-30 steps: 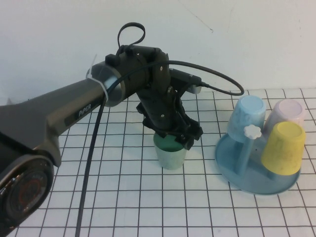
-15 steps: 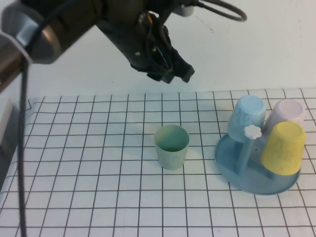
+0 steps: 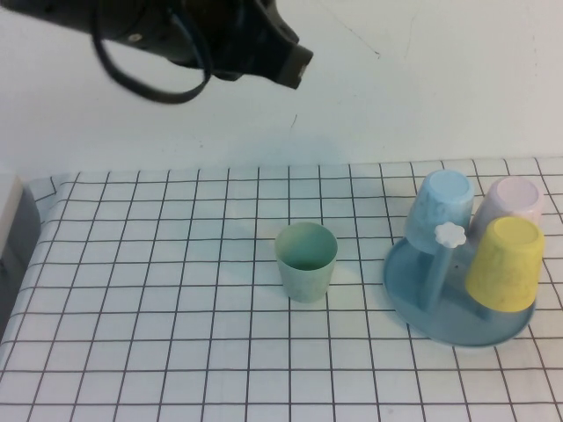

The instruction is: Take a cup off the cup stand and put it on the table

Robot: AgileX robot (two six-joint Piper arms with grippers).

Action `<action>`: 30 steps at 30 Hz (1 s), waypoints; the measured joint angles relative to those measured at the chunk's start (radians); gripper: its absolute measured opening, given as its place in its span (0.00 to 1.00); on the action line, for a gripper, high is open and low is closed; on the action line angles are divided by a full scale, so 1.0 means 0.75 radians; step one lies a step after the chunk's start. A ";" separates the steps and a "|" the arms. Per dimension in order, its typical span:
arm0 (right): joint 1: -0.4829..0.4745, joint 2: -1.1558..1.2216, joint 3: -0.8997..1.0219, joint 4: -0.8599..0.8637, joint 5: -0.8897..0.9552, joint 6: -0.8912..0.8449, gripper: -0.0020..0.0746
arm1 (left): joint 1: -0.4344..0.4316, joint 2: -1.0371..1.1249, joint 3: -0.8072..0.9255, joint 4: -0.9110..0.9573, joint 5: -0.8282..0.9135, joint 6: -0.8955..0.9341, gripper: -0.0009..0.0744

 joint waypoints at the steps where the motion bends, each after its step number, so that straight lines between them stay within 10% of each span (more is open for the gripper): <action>1: 0.000 -0.012 0.004 0.009 -0.003 0.010 0.03 | 0.000 -0.056 0.071 0.000 -0.059 0.001 0.01; 15: 0.000 -0.039 0.006 0.098 0.168 0.043 0.03 | 0.000 -0.662 1.004 0.018 -0.689 0.101 0.01; 30: 0.000 -0.039 0.006 0.213 0.250 0.029 0.03 | 0.000 -0.708 1.179 0.018 -0.543 0.105 0.01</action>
